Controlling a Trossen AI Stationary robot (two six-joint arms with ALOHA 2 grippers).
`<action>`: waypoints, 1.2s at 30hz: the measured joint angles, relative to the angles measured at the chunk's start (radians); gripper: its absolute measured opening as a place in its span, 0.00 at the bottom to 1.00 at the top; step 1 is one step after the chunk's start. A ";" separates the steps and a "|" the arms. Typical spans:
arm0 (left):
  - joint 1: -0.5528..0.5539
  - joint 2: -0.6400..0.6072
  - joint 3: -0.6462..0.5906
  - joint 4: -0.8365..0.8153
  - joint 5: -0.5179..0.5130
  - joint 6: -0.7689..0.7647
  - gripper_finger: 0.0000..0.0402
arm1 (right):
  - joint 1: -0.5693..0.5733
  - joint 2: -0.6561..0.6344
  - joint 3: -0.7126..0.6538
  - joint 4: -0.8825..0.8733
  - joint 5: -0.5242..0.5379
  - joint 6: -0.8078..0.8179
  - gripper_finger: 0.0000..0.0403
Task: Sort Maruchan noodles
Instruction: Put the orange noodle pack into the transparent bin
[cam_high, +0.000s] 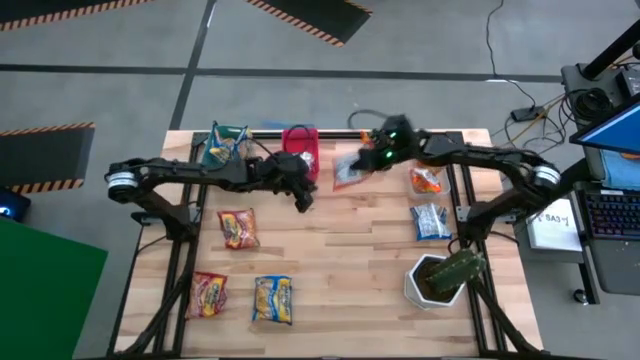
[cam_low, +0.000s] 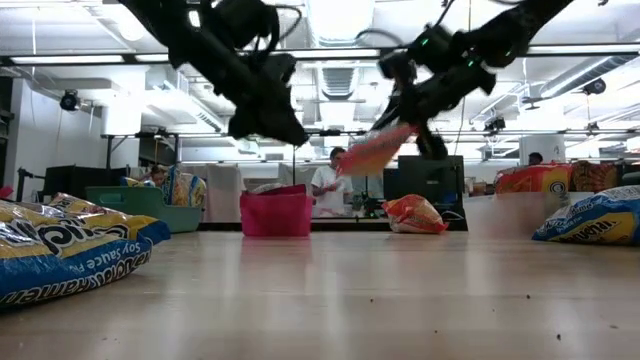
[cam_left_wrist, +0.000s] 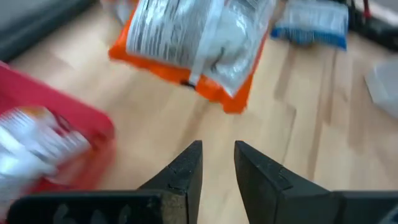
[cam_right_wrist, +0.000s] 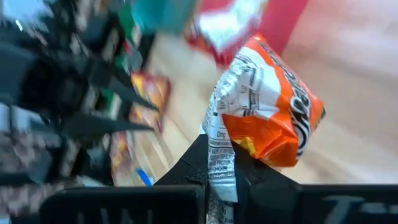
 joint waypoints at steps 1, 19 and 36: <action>0.001 -0.011 0.008 -0.001 -0.016 0.007 0.19 | -0.019 -0.030 0.000 -0.004 0.009 0.007 0.03; 0.007 -0.032 0.286 -0.148 -0.189 0.213 0.19 | -0.244 -0.028 0.616 -1.110 0.406 -0.379 0.03; 0.011 -0.032 0.324 -0.209 -0.248 0.235 0.19 | -0.278 0.282 0.687 -1.436 0.582 -0.590 0.03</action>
